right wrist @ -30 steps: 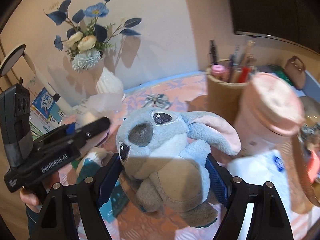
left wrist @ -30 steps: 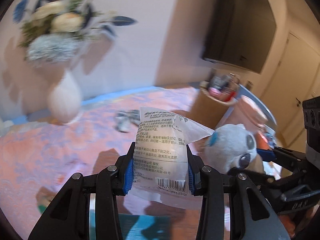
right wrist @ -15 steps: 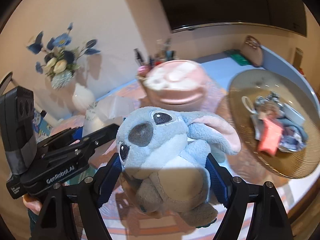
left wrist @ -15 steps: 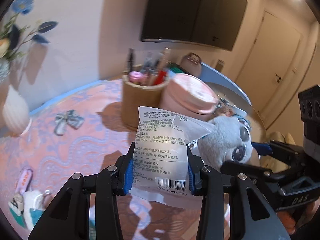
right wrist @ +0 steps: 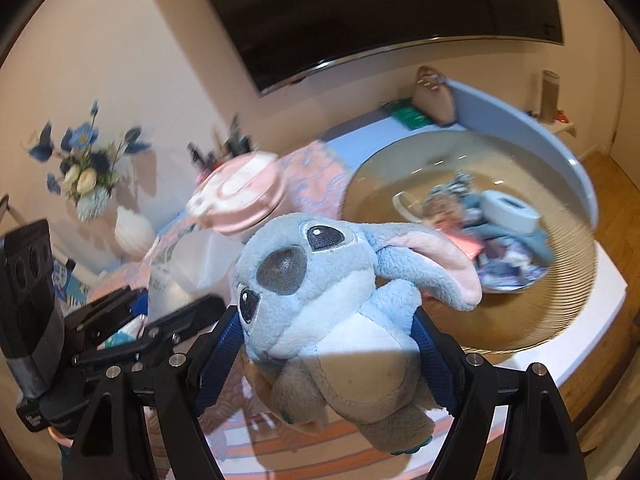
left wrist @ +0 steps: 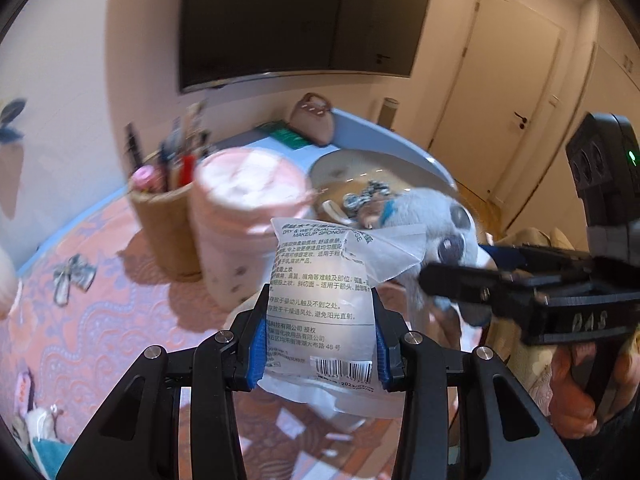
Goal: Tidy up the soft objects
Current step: 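Carry the plastic packet and blue plush toy in both grippers over the amber plate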
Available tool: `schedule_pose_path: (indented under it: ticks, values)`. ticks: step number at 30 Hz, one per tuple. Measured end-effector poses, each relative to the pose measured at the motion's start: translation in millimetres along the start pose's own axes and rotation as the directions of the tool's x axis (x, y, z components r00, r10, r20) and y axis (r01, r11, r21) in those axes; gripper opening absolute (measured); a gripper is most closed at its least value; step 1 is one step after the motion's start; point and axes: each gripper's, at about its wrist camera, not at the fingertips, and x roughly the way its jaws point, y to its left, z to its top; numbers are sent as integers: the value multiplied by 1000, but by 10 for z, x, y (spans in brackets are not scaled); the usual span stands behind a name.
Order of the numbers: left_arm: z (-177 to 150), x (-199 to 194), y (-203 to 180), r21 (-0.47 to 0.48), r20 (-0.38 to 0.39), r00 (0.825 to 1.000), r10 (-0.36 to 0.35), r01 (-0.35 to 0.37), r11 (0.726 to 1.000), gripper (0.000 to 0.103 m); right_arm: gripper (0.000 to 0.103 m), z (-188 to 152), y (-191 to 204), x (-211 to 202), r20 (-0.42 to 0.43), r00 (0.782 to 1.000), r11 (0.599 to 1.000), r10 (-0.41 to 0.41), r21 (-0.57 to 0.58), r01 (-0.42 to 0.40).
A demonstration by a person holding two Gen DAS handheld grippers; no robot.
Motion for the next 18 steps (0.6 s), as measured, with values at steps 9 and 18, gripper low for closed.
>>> schedule_pose_path:
  ticks: [9, 18]
  values:
    - [459, 248, -431, 70, 18, 999, -30, 28, 997, 39, 80, 370, -533, -273, 105, 992, 995, -71, 83, 62]
    - [762, 722, -666, 81, 10, 1000, -20, 19, 997, 39, 81, 783, -1084, -55, 117, 983, 973, -142, 197, 117]
